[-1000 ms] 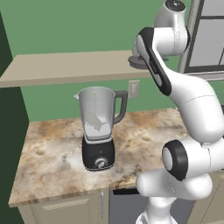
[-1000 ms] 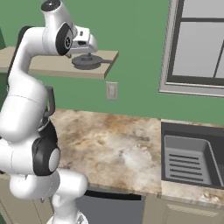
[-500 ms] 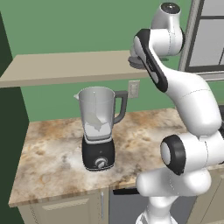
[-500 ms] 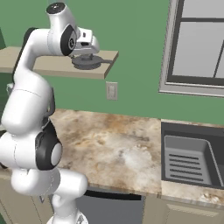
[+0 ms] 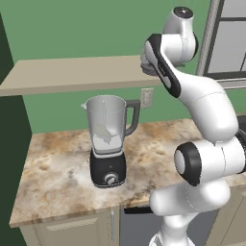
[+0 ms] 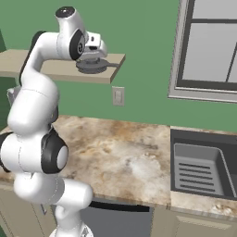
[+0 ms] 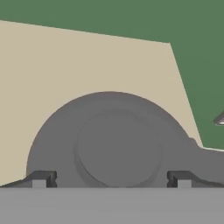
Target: Open the blender lid, put the pear in the blender, close the lid, and start the blender.
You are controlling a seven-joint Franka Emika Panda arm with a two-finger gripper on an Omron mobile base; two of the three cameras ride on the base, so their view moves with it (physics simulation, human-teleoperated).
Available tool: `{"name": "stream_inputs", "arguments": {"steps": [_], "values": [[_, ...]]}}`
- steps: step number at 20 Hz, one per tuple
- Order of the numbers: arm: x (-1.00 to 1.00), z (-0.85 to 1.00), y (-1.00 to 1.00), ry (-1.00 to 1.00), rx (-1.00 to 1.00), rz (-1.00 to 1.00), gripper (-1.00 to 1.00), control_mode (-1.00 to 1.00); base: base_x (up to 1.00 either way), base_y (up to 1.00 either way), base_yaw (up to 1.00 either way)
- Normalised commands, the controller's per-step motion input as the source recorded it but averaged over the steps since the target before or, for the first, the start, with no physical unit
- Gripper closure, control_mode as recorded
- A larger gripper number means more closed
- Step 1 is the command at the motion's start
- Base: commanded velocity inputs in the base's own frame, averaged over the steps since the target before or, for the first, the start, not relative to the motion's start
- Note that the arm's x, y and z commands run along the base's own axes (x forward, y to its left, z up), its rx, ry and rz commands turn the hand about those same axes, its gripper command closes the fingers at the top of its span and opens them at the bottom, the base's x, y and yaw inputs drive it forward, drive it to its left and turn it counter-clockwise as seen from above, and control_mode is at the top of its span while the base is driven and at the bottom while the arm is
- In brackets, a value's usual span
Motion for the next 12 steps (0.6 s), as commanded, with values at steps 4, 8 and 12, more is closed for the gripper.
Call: {"name": "stream_inputs", "arguments": {"steps": [4,8,12], "values": [[0.22,-0.03,0.0,0.0,0.0,0.02,-1.0,-1.0,0.0,0.0,0.0],[0.22,0.0,0.0,0.0,0.0,0.02,-1.0,-1.0,0.0,0.0,0.0],[0.19,0.0,0.0,0.0,0.0,0.01,-1.0,-1.0,0.0,0.0,0.0]]}}
